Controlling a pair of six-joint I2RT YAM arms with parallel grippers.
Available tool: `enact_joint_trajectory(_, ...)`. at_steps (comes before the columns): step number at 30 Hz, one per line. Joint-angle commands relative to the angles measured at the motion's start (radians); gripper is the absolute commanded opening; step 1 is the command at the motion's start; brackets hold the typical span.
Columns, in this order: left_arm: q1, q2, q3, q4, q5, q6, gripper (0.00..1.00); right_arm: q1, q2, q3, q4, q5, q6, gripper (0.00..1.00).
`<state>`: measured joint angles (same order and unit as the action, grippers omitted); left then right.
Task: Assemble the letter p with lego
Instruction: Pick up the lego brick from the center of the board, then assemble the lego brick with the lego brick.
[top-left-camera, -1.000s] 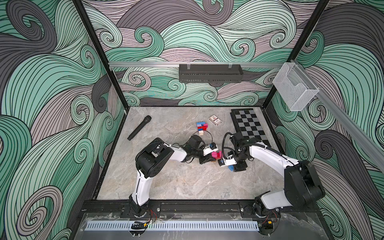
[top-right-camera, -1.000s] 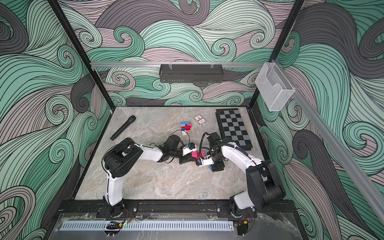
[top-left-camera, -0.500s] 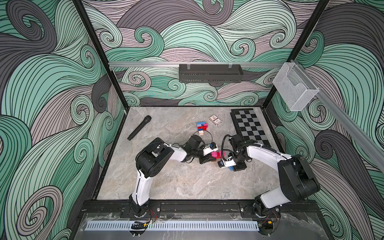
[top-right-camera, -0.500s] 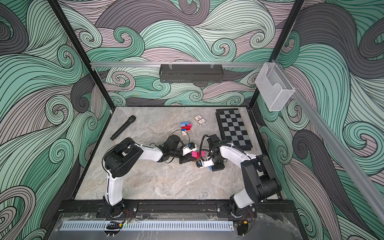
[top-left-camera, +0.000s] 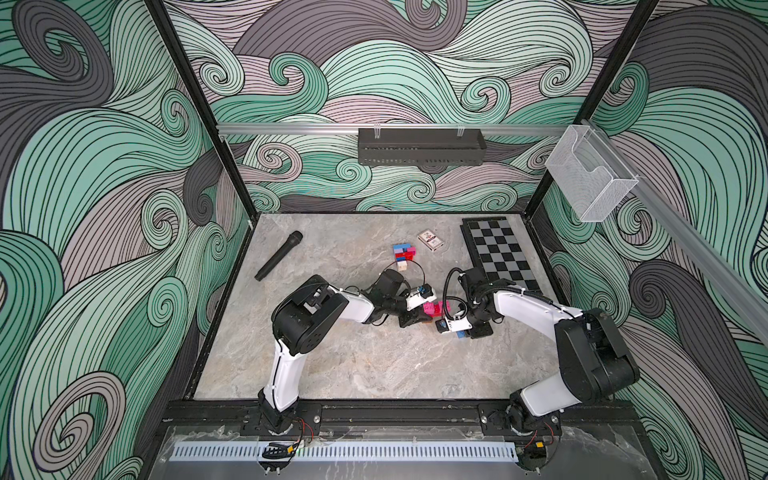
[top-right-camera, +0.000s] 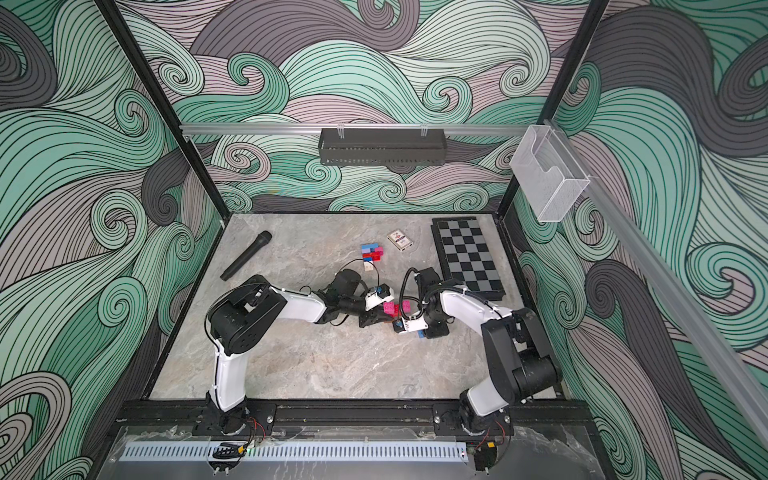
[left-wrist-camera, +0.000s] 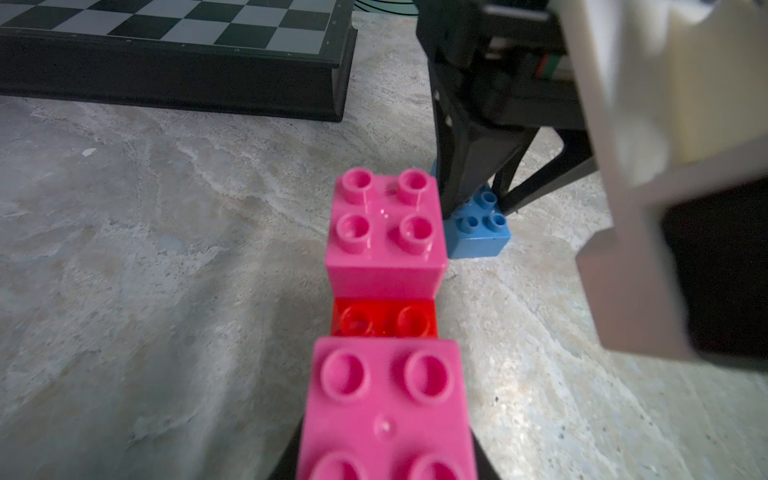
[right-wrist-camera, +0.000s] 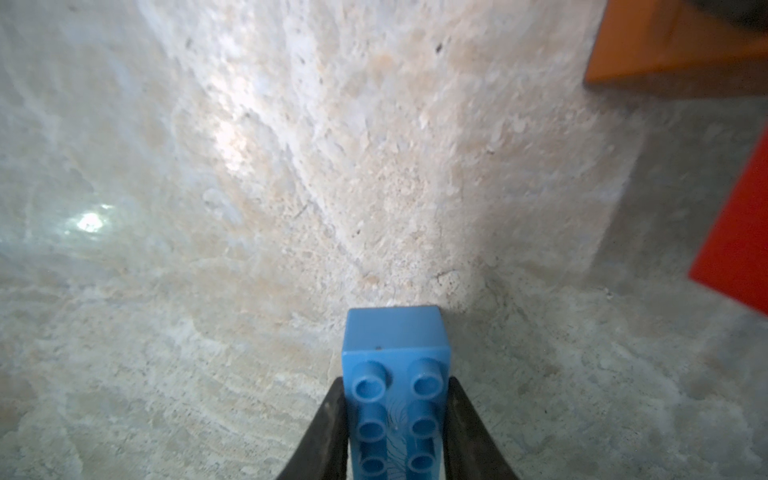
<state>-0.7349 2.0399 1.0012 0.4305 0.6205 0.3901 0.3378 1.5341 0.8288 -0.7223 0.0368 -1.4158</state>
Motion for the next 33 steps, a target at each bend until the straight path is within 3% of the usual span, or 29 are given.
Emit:
enact_joint_trajectory(1, 0.014, 0.095, -0.039, -0.205, -0.087, -0.016, 0.00, -0.016, -0.006, -0.010, 0.017, -0.077, 0.026, 0.28)
enact_joint_trajectory(15, 0.017, 0.114, -0.040, -0.188, -0.088, -0.026, 0.00, -0.076, -0.241, 0.106, -0.071, -0.288, 0.150, 0.28)
enact_joint_trajectory(23, 0.017, 0.128, -0.031, -0.196, -0.091, -0.028, 0.00, -0.022, -0.235, 0.196, -0.142, -0.299, 0.185, 0.28)
enact_joint_trajectory(33, 0.017, 0.135, -0.021, -0.215, -0.096, -0.023, 0.00, 0.070, -0.119, 0.285, -0.168, -0.266, 0.225, 0.29)
